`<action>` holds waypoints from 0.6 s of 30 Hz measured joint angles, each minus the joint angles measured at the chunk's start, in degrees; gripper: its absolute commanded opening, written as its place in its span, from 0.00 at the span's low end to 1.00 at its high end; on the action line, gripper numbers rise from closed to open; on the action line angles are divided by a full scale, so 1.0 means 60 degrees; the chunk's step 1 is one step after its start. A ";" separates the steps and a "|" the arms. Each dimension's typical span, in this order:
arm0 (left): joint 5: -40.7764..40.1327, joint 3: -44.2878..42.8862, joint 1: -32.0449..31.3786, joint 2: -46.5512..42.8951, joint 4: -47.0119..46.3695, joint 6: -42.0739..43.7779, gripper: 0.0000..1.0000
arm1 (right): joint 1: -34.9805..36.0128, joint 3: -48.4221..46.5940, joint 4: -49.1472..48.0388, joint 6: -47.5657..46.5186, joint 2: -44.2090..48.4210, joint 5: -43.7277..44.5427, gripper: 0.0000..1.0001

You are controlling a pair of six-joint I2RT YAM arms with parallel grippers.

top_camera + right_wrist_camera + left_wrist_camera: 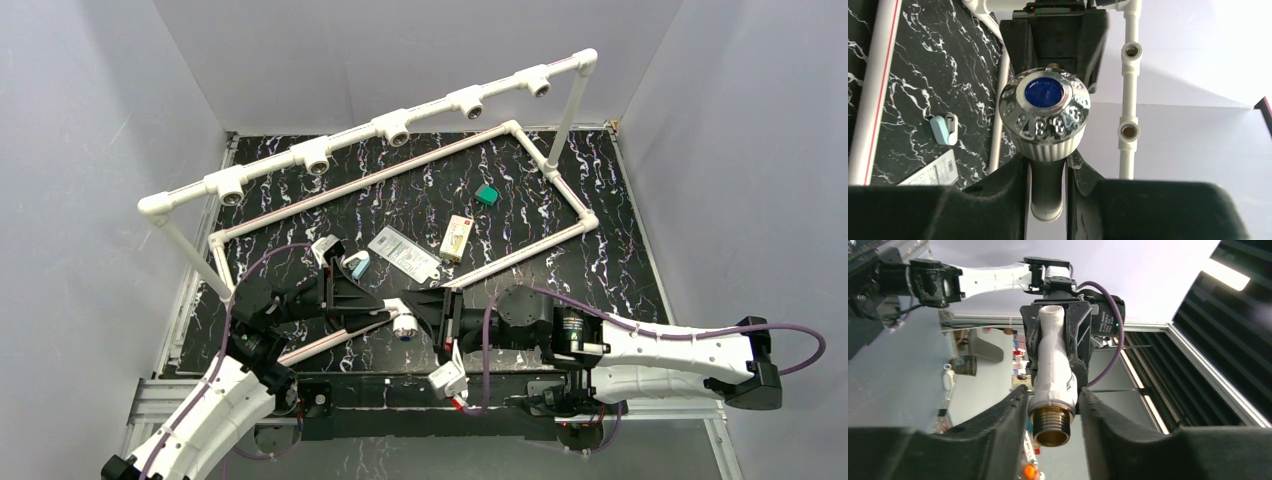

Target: Install the water faucets

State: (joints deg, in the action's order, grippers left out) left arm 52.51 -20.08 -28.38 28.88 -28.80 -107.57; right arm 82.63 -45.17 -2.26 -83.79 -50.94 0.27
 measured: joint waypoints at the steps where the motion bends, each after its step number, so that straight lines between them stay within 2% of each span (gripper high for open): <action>1: 0.0007 -0.0076 -0.0007 -0.0011 0.0211 0.0237 0.58 | 0.0000 0.0000 0.0015 0.0138 0.0026 0.0000 0.01; 3: 0.0011 -0.0386 -0.0007 -0.0018 0.0867 0.0831 0.65 | 0.0000 0.0000 0.0193 0.0423 0.0157 0.0011 0.01; 7: -0.0025 -0.1413 -0.0004 0.0102 0.2310 0.2302 0.73 | 0.0000 -0.0004 0.0543 0.1089 0.0448 0.0149 0.01; 13: -0.0386 -0.3053 -0.0022 0.0244 0.5020 0.5271 0.74 | 0.0000 -0.0619 0.1381 0.2929 0.0532 0.0404 0.01; 18: -0.0743 -0.3621 -0.0022 0.0055 0.6553 0.7235 0.74 | 0.0000 -0.1818 0.2408 0.5778 0.0175 0.0871 0.01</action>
State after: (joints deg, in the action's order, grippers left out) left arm 48.05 -41.80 -28.51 29.21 10.52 -64.16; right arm 82.63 -56.07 12.19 -49.12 -49.89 5.50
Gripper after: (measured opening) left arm 0.740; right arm 0.318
